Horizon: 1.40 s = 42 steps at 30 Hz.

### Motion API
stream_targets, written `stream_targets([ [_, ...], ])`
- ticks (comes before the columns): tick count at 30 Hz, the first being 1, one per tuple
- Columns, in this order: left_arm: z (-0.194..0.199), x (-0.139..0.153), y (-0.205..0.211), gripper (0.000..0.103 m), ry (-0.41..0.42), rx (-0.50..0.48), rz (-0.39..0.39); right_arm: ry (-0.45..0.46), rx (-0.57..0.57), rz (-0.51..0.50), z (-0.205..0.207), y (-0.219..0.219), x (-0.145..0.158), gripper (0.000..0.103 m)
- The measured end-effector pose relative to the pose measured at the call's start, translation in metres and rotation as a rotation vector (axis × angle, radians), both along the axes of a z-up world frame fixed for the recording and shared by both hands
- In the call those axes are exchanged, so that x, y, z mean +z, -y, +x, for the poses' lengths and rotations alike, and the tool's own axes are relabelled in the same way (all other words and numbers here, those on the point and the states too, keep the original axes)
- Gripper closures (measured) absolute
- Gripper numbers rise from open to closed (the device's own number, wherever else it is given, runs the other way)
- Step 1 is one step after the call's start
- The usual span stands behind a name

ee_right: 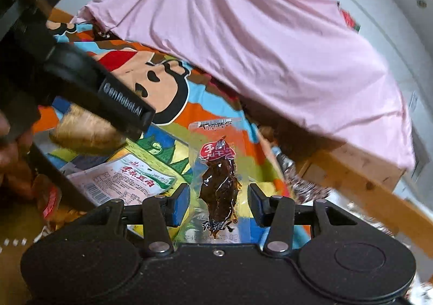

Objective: Organize snacks
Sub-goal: 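Carry the rice-crisp bag and meat packet with both tools over the metal tray, then open both tools to drop the packets into the tray and withdraw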

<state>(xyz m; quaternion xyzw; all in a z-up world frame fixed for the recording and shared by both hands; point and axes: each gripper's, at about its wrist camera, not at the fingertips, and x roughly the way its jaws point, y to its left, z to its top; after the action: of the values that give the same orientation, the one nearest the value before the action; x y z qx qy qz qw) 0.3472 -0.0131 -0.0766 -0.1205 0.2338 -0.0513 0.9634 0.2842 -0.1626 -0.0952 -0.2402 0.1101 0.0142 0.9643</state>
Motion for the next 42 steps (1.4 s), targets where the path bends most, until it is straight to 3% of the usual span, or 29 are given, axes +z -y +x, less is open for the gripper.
stream_targets([
  [6, 0.027, -0.017, -0.002, 0.015, -0.103, 0.011, 0.03, -0.085, -0.006, 0.062, 0.028, -0.002, -0.012, 0.054],
  [14, 0.039, -0.028, 0.011, 0.014, -0.18, -0.032, 0.104, -0.173, -0.01, 0.079, 0.041, -0.007, -0.026, 0.053],
  [20, 0.04, -0.029, 0.013, 0.007, -0.21, -0.042, 0.104, -0.171, -0.035, 0.105, 0.04, -0.002, -0.023, 0.022],
  [27, 0.025, -0.004, 0.007, 0.002, -0.154, -0.032, 0.087, -0.087, -0.065, 0.213, 0.023, 0.014, 0.014, 0.013],
  [29, 0.017, 0.007, 0.004, 0.001, -0.124, -0.02, 0.08, -0.035, -0.068, 0.24, 0.012, 0.02, 0.031, 0.003],
  [36, -0.025, 0.054, -0.006, 0.001, 0.012, 0.038, 0.04, 0.11, -0.074, 0.315, -0.028, 0.039, 0.084, 0.001],
  [42, -0.068, 0.083, -0.013, 0.0, 0.143, 0.08, 0.019, 0.205, -0.046, 0.347, -0.072, 0.052, 0.111, 0.001],
])
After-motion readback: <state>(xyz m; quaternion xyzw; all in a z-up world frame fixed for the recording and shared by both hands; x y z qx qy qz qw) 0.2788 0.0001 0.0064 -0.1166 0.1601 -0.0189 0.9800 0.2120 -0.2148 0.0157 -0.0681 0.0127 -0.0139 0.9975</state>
